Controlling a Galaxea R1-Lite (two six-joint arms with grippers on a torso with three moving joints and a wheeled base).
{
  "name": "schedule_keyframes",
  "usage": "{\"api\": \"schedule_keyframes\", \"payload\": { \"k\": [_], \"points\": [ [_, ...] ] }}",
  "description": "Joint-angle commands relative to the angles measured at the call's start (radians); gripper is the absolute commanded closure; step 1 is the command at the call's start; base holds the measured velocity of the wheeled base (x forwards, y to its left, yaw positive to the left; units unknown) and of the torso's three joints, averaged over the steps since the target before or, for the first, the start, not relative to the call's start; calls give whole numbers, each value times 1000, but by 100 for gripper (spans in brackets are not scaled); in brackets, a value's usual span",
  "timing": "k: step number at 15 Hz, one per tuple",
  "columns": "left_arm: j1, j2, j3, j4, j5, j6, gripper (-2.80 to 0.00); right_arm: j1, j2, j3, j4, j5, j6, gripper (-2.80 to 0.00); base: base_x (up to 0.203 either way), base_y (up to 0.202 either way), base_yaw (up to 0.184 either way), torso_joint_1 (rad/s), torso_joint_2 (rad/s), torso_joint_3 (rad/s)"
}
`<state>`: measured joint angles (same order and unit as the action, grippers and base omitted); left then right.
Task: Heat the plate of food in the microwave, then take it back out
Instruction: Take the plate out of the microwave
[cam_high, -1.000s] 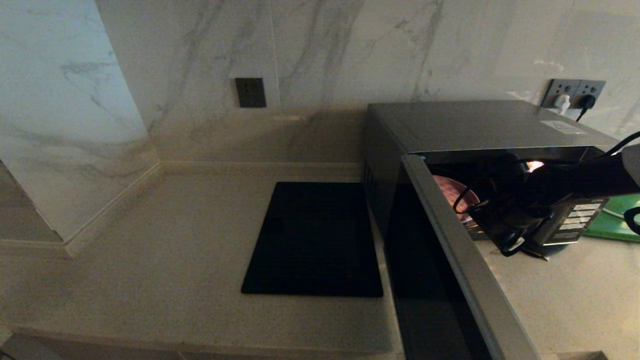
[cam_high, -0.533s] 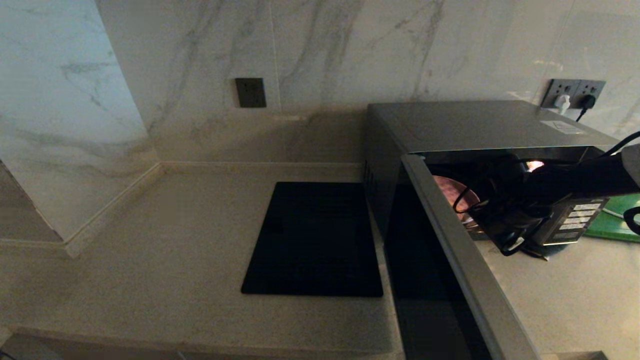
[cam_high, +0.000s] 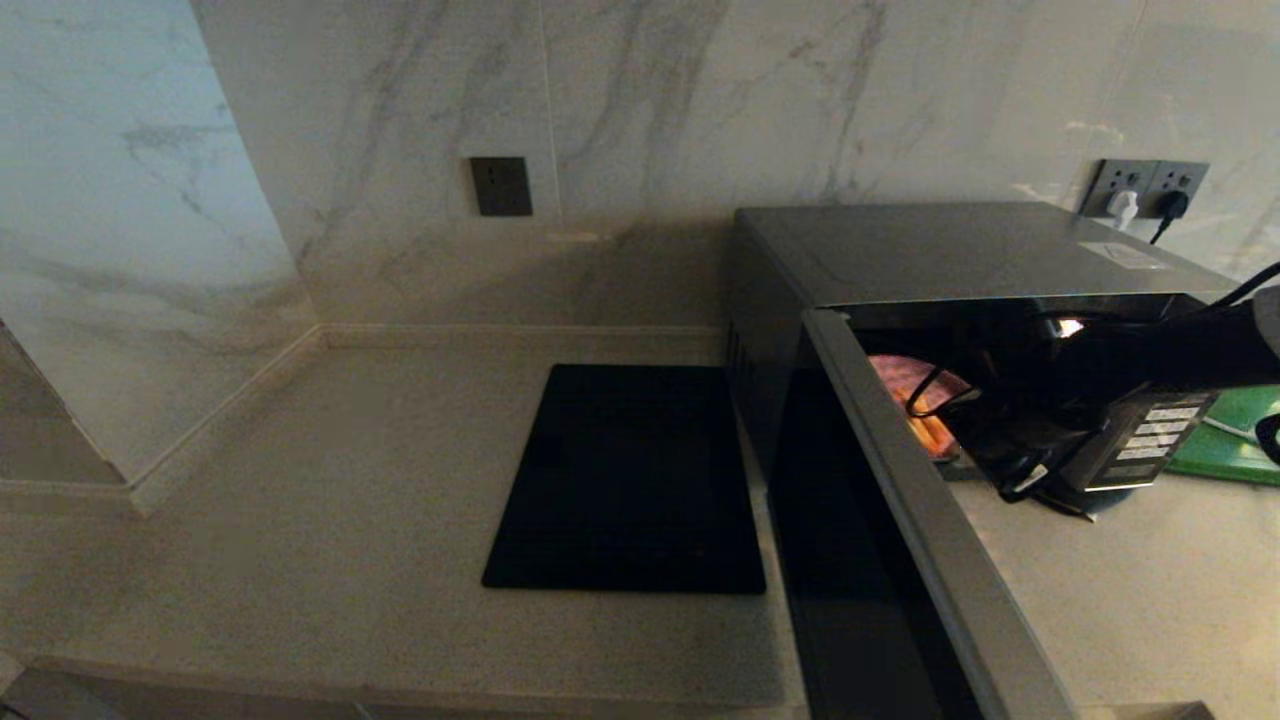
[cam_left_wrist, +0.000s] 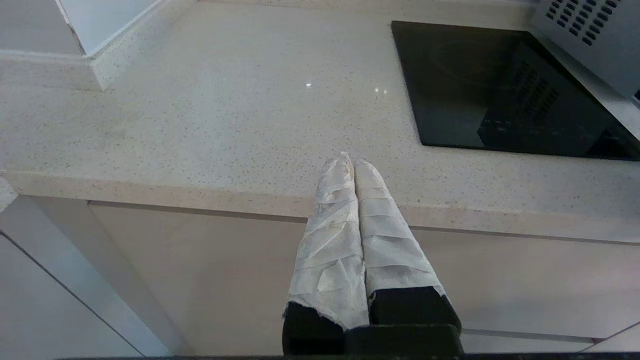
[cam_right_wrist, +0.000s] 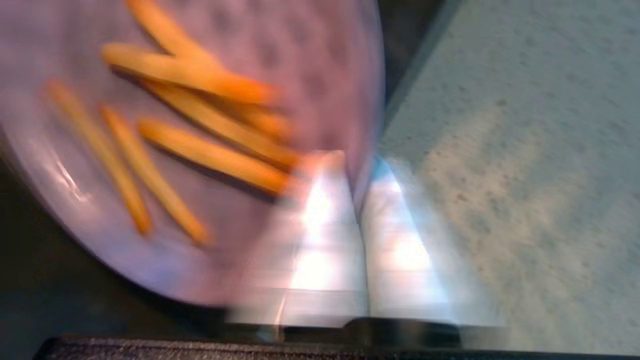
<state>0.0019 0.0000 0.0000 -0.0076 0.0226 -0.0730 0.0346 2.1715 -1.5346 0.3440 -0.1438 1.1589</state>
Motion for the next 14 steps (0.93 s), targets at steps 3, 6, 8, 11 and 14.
{"api": "schedule_keyframes", "payload": {
  "k": [3,6,8,11,14],
  "points": [
    [0,0,0,0,0,-1,0,1,2,2,7,0,5,0,0,0,0,0,0,0],
    [0,2,0,0,0,-1,0,1,-1,4,7,-2,5,0,0,0,0,0,0,0],
    [0,0,0,0,0,-1,0,1,-18,12,8,0,5,0,0,0,0,0,0,0],
    [0,1,0,0,0,-1,0,1,-100,50,9,0,6,0,0,0,0,0,0,0],
    [0,0,0,0,0,-1,0,4,-212,151,9,7,8,0,0,0,0,0,0,0]
  ]
}}
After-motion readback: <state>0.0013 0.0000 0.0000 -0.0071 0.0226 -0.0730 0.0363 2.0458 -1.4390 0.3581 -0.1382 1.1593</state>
